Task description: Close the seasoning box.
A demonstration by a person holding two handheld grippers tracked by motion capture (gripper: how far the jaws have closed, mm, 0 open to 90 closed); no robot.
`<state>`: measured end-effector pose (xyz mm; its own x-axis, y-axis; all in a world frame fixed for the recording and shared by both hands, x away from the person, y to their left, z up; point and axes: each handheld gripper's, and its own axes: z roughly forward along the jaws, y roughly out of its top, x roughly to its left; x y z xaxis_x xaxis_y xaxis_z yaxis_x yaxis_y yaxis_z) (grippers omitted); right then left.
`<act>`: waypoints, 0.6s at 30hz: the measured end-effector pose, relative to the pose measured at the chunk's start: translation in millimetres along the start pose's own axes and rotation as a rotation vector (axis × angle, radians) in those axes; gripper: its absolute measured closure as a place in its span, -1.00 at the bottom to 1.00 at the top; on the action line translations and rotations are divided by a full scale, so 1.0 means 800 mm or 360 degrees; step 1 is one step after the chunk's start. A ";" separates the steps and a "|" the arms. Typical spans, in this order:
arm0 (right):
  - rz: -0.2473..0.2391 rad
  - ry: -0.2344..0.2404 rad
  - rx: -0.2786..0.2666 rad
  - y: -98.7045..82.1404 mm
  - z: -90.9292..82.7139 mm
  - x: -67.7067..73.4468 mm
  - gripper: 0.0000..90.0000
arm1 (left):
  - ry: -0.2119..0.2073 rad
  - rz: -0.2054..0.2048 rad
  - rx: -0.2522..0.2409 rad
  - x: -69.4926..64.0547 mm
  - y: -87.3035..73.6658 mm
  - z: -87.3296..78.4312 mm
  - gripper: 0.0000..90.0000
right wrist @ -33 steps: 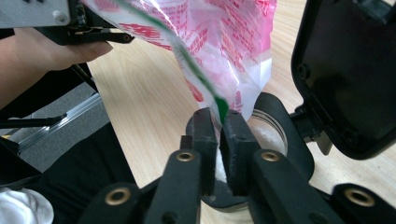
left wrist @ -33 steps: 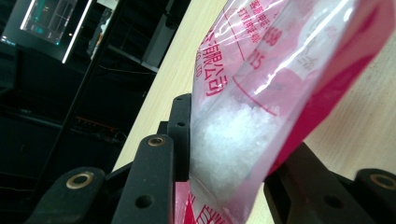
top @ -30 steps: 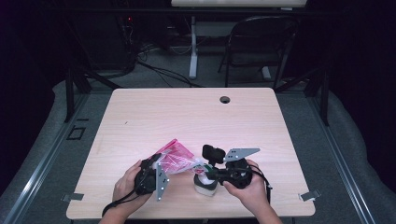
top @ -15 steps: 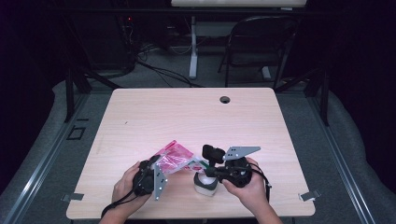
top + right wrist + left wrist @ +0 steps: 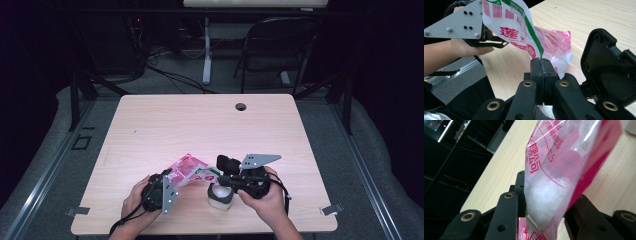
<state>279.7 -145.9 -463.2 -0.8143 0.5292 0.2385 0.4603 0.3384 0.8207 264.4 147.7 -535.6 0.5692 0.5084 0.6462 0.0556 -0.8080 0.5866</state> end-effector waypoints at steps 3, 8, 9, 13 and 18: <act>0.0005 0.0001 0.0004 0.000 0.003 0.000 1.00 | -0.0013 -0.0019 0.0000 -0.002 -0.003 0.002 0.60; 0.0003 0.0007 0.0031 -0.002 0.007 -0.002 0.99 | -0.0068 -0.0046 0.0019 -0.006 -0.008 0.008 0.60; 0.0001 0.0007 0.0035 -0.002 0.008 -0.002 0.99 | -0.0085 -0.0058 0.0022 -0.008 -0.010 0.010 0.60; 0.0007 0.0006 0.0041 -0.003 0.010 -0.003 0.97 | -0.0151 -0.0100 0.0026 -0.011 -0.016 0.018 0.60; 0.0001 0.0012 0.0063 -0.004 0.015 -0.003 0.94 | -0.0210 -0.0152 0.0040 -0.015 -0.022 0.024 0.60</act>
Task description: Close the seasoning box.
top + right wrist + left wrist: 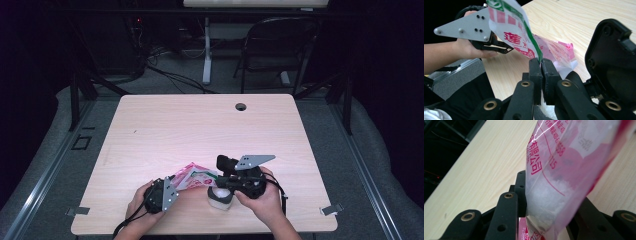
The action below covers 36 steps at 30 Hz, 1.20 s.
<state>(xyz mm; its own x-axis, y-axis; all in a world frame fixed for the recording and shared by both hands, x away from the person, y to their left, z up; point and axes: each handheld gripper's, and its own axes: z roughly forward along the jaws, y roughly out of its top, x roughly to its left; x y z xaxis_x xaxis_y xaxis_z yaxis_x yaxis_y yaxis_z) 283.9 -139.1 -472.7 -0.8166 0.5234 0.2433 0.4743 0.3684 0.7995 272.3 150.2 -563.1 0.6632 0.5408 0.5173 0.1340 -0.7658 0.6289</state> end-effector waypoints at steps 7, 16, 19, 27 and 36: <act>-0.0017 0.0000 0.0029 0.000 0.004 0.002 0.83 | -0.0057 -0.0045 0.0003 0.000 -0.005 0.004 0.60; -0.0037 0.0004 0.0039 0.000 0.009 0.004 0.98 | -0.0117 -0.0086 -0.0011 0.001 -0.006 0.007 0.44; -0.0034 0.0009 0.0041 -0.001 0.012 0.005 1.00 | -0.0145 -0.0101 -0.0014 0.001 -0.005 0.007 0.21; -0.0038 0.0011 0.0042 0.001 0.012 0.006 1.00 | -0.0201 -0.0196 -0.0063 0.010 -0.002 -0.004 0.02; -0.0044 0.0010 0.0040 0.002 0.015 0.009 1.00 | -0.0255 -0.0322 -0.0139 0.020 -0.007 -0.026 0.00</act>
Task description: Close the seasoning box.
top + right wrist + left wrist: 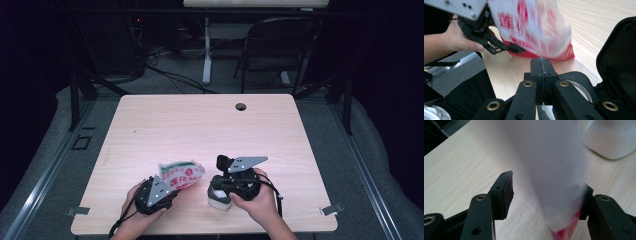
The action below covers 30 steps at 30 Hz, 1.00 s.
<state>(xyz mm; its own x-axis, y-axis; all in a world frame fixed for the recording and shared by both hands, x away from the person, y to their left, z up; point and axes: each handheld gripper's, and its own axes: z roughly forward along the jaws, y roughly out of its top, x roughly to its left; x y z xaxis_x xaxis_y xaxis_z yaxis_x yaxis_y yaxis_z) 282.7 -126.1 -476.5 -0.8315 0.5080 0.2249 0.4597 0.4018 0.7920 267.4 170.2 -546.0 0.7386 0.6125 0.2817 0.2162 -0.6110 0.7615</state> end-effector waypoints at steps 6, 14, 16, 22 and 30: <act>0.0002 -0.0003 -0.0002 0.000 0.000 0.000 0.99 | -0.0015 -0.0072 -0.0059 0.004 -0.006 -0.005 0.41; 0.0013 -0.0007 -0.0010 -0.002 -0.001 -0.002 0.94 | -0.0029 -0.0164 -0.0080 0.012 -0.015 -0.002 0.73; 0.0012 -0.0009 -0.0010 -0.002 -0.001 -0.002 0.93 | -0.0024 -0.0198 -0.0101 0.016 -0.017 -0.002 0.85; 0.0016 -0.0016 -0.0019 -0.003 -0.006 -0.005 0.89 | 0.0010 -0.0320 -0.0141 0.032 -0.026 -0.007 0.99; 0.0026 -0.0027 -0.0036 -0.004 -0.010 -0.006 0.85 | 0.0115 -0.0421 -0.0156 0.054 -0.035 -0.020 1.00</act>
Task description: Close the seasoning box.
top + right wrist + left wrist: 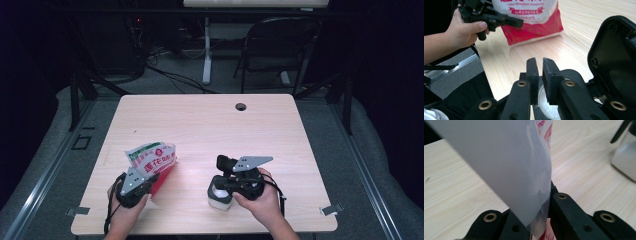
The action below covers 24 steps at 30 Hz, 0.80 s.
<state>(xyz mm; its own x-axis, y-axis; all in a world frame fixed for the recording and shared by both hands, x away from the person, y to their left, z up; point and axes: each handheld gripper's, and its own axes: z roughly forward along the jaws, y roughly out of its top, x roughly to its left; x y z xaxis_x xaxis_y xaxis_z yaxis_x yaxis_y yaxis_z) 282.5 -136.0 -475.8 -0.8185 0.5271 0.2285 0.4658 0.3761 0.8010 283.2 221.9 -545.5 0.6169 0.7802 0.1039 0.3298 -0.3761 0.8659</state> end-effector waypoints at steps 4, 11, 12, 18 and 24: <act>0.0003 -0.0001 -0.0006 -0.001 -0.002 -0.001 0.84 | 0.0076 -0.0058 0.0001 0.015 -0.003 -0.006 1.00; 0.0019 -0.0008 -0.0023 -0.003 -0.006 -0.003 0.83 | 0.0162 -0.0146 -0.0015 0.038 -0.008 -0.015 1.00; 0.0018 -0.0009 -0.0018 -0.003 -0.007 -0.004 0.83 | 0.0172 -0.0163 -0.0023 0.041 -0.009 -0.015 1.00; 0.0026 -0.0009 -0.0018 -0.005 -0.007 -0.006 0.82 | 0.0263 -0.0204 -0.0007 0.055 -0.016 -0.022 1.00; 0.0041 -0.0009 -0.0033 -0.005 -0.008 -0.007 0.81 | 0.0325 -0.0246 -0.0001 0.065 -0.019 -0.028 1.00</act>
<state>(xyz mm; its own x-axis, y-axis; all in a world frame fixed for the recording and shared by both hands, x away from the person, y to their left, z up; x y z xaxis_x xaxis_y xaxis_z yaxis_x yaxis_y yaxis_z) 283.2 -145.7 -476.6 -0.8044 0.5409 0.2458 0.4795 0.3468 0.8061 294.3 279.4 -542.7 0.4021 0.9132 0.0671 0.4083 -0.2444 0.8795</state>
